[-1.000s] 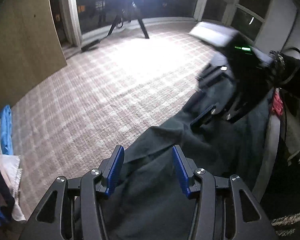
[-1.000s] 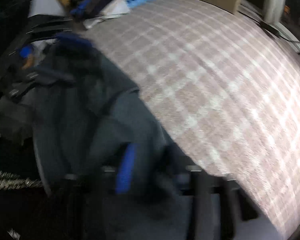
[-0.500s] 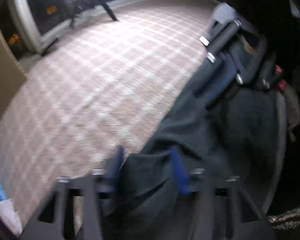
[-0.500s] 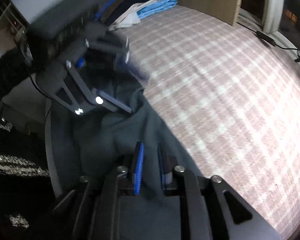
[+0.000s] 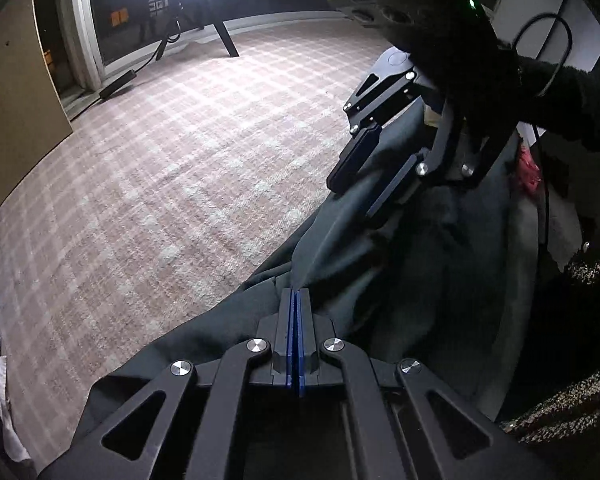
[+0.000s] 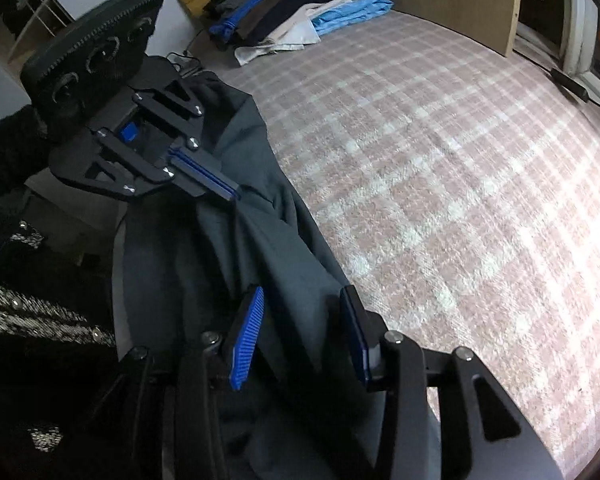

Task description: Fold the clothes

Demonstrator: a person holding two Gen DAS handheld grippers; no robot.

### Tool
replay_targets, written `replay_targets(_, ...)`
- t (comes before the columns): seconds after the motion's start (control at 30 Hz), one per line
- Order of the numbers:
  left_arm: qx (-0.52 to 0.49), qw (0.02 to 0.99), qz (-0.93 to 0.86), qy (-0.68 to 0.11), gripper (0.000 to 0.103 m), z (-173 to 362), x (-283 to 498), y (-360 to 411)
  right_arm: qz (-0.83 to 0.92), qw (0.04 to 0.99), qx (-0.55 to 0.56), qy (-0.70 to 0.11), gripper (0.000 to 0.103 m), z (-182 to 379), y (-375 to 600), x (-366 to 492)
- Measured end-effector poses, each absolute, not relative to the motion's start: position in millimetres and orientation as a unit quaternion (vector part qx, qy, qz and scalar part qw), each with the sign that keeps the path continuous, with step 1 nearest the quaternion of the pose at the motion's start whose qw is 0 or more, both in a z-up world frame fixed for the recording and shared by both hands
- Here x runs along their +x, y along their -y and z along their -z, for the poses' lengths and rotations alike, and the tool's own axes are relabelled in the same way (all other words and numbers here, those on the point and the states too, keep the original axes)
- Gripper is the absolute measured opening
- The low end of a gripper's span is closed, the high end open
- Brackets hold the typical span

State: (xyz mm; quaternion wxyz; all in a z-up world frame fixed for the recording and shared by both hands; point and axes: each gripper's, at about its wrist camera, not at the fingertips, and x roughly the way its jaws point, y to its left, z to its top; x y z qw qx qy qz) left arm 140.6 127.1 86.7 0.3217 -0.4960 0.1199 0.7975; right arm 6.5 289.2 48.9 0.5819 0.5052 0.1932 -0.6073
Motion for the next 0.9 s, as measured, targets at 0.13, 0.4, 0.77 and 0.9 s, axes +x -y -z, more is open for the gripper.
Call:
replay_targets(0.13, -0.484, 0.313, -0.81, -0.108, 0.0, -87, 148, -127, 0.606, 0.581, 0.52, -0.156, 0.039, -60, -294, -15)
replay_targets(0.4, -0.464, 0.301, -0.827, -0.107, 0.0, -92, 202, -133, 0.593, 0.594, 0.518, -0.164, 0.024, -69, -262, -12)
replay_targets(0.77, -0.449, 0.309, -0.831, -0.11, 0.0, -89, 229, -140, 0.516, 0.585, 0.601, -0.176, 0.012, -14, -245, 26)
replay_targets(0.9, -0.449, 0.311, -0.829, -0.121, 0.001, -87, 234, -142, 0.515, 0.582, 0.623, -0.094, 0.016, -7, -241, 10)
